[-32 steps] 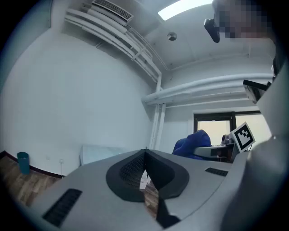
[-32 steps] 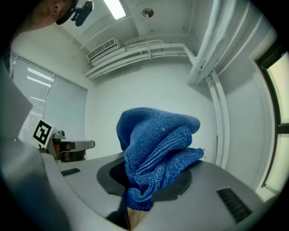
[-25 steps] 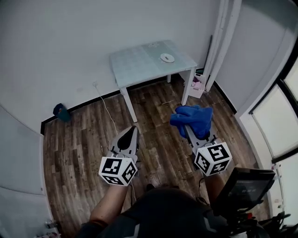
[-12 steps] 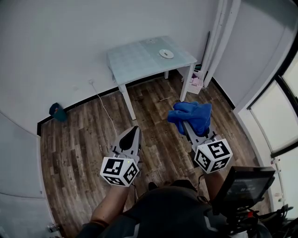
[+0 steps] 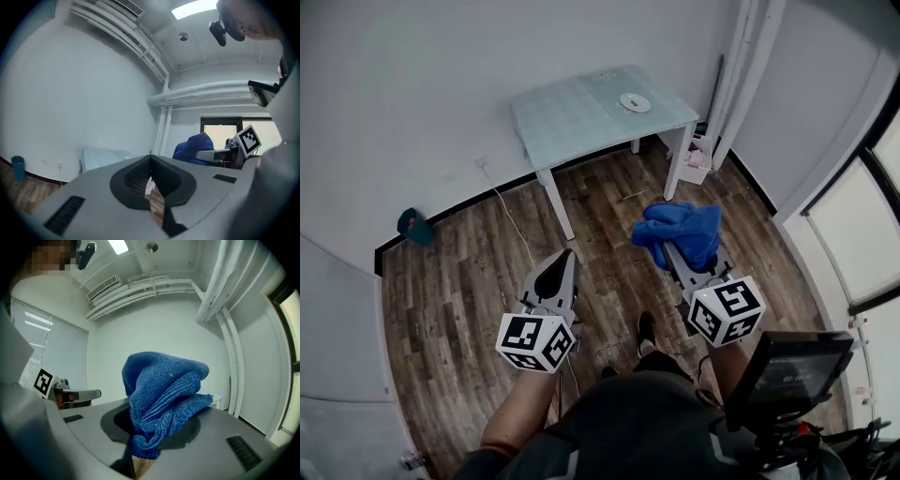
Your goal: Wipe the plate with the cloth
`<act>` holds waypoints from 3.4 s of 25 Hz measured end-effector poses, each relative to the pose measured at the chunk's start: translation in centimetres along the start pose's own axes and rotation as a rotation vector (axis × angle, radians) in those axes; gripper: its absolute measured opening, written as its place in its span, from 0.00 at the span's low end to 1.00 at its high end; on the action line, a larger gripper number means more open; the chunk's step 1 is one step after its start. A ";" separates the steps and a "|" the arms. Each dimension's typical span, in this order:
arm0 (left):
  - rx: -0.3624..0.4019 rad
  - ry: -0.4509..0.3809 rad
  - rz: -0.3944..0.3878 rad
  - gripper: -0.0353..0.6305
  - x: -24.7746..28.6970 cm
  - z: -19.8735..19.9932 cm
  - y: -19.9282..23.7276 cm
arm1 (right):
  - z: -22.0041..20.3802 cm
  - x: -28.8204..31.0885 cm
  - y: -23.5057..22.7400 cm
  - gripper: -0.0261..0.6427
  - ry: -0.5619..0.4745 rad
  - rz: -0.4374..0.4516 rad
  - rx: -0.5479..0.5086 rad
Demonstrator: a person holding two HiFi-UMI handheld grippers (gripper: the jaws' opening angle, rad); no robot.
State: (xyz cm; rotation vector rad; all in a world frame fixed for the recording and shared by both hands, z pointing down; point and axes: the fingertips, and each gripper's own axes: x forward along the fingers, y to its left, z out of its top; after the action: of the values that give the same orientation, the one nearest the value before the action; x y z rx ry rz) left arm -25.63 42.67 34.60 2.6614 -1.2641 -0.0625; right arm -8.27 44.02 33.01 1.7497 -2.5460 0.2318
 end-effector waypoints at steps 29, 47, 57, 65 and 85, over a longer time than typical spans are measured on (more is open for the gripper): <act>0.012 0.072 0.091 0.06 24.7 1.1 3.6 | 3.3 15.3 -20.6 0.19 -0.022 0.067 0.058; -0.012 0.095 0.025 0.07 33.9 2.5 13.4 | 4.2 27.7 -22.9 0.19 0.004 0.020 0.060; -0.039 0.097 -0.031 0.07 38.4 3.9 20.6 | 5.5 35.3 -22.6 0.19 0.020 -0.032 0.045; -0.079 0.116 -0.100 0.07 41.4 3.6 24.3 | 5.7 38.3 -22.9 0.19 0.044 -0.106 0.031; -0.048 0.173 -0.083 0.07 55.1 3.8 25.6 | 6.6 45.0 -35.1 0.19 0.051 -0.102 0.059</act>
State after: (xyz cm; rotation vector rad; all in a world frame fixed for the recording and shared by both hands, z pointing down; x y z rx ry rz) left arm -10.66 -16.22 38.24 2.6134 -1.0851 0.1211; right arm 8.50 -10.87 35.39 1.8632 -2.4304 0.3459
